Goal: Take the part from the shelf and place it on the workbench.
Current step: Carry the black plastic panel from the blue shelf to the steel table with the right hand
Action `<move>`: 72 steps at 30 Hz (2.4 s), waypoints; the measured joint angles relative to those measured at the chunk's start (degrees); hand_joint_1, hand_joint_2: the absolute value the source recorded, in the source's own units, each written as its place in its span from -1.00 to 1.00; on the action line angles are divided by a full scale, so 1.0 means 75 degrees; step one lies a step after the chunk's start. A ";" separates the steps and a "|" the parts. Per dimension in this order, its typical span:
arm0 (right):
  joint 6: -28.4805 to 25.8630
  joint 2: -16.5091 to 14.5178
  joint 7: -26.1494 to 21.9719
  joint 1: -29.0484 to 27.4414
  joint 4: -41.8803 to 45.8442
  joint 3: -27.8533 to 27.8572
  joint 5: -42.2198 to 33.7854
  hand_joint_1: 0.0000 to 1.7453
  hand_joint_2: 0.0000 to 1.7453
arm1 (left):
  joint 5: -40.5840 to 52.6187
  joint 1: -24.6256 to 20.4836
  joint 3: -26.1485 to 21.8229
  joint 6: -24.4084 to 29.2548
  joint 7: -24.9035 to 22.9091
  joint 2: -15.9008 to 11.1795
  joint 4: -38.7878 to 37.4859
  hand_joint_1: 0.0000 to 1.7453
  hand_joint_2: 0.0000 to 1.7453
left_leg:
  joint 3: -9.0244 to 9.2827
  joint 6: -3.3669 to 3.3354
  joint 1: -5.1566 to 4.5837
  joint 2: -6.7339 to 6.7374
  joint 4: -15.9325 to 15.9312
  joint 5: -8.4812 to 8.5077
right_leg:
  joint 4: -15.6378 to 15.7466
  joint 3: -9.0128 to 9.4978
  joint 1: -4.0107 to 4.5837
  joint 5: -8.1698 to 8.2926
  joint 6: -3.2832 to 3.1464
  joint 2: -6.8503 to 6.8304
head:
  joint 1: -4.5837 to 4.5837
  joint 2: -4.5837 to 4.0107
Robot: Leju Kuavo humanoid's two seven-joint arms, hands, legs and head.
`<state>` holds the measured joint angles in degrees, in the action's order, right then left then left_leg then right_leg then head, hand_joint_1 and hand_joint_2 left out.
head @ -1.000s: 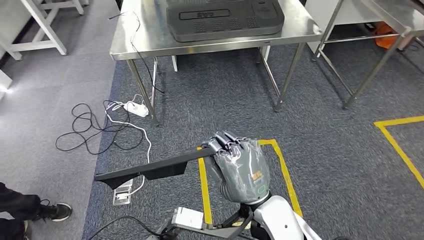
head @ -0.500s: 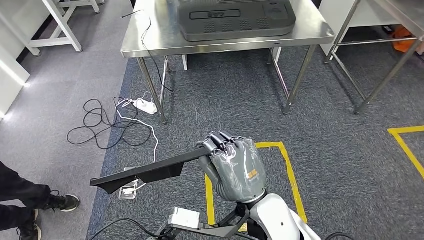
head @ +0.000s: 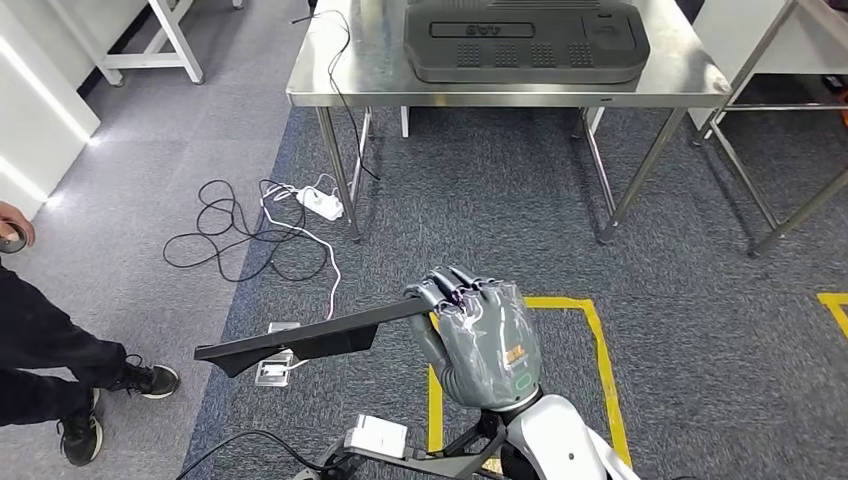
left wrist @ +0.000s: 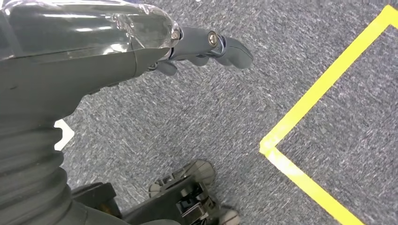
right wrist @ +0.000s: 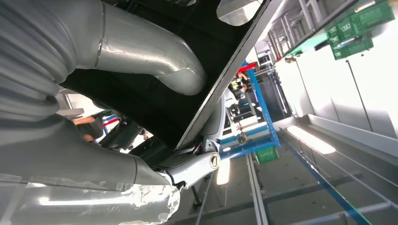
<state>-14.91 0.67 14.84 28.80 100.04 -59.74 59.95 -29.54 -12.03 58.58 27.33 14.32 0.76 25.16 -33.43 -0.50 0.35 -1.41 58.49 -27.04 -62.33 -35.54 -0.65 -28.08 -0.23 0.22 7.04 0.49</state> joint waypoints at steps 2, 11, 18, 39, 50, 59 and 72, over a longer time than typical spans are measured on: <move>-0.0001 0.0001 0.0001 -0.0002 0.0000 0.0000 0.0004 1.00 1.00 | 0.0002 -0.0005 0.0000 -0.0023 0.0000 -0.0001 0.0000 -1.00 1.00 | -0.0023 0.0038 -0.0020 -0.0021 0.0062 -0.0056 | 0.0399 0.0161 0.0015 0.0084 -0.0006 0.0027 | 0.0001 -0.0001; 0.0016 0.0000 0.0003 0.0000 0.0000 0.0000 0.0032 1.00 1.00 | -0.0074 -0.0007 0.0000 -0.0324 0.0072 -0.0009 0.0000 -1.00 1.00 | 0.0068 0.0059 0.0015 -0.0022 -0.0036 -0.0060 | 0.0426 0.0203 0.0068 0.0046 -0.0093 0.0023 | 0.0031 -0.0001; 0.0035 -0.0002 0.0003 0.0005 0.0000 0.0000 0.0030 1.00 1.00 | -0.0077 0.0017 0.0000 -0.0492 0.0262 -0.0034 0.0000 -1.00 1.00 | 0.0073 0.0139 0.0030 -0.0023 -0.0054 -0.0069 | 0.0419 0.0209 0.0085 0.0025 -0.0126 0.0018 | 0.0029 -0.0001; 0.0035 -0.0002 0.0003 0.0010 0.0000 0.0000 0.0030 1.00 1.00 | -0.0077 0.0018 0.0000 -0.0494 0.0271 -0.0044 0.0000 -1.00 1.00 | 0.0074 0.0155 0.0021 -0.0024 -0.0042 -0.0078 | 0.0448 0.0241 0.0076 0.0023 -0.0129 0.0010 | 0.0027 -0.0001; 0.0084 -0.0002 0.0016 0.0020 0.0000 0.0000 0.0009 1.00 1.00 | -0.0022 0.0014 0.0000 -0.0391 0.0264 -0.0044 0.0000 -1.00 1.00 | 0.0075 0.0155 0.0021 -0.0024 -0.0042 -0.0078 | 0.0447 0.0241 0.0077 0.0023 -0.0129 0.0010 | 0.0028 0.0001; 0.0084 -0.0002 0.0045 0.0017 0.0000 0.0000 -0.0030 1.00 1.00 | -0.0001 0.0014 0.0000 -0.0364 0.0251 -0.0050 0.0000 -1.00 1.00 | 0.0062 0.0121 0.0004 -0.0025 0.0008 -0.0100 | 0.0460 0.0247 0.0056 0.0033 -0.0105 0.0009 | 0.0030 0.0000; 0.0122 -0.0012 -0.0023 0.0005 0.0026 -0.0003 -0.0013 1.00 1.00 | -0.0072 0.0061 0.0000 -0.0514 0.0268 -0.0100 0.0012 -1.00 1.00 | 0.0484 -0.0065 0.0119 -0.0021 -0.0297 -0.0207 | -0.1538 -0.0887 -0.0061 -0.0580 0.0210 0.0002 | -0.0076 0.0000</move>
<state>-13.99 0.58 14.67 28.83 100.24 -59.76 59.85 -30.08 -11.57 58.58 23.47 16.33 0.01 25.24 -29.80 -0.99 1.24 -1.57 56.27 -28.59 -73.86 -42.19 -1.11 -32.43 1.35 0.24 6.47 0.49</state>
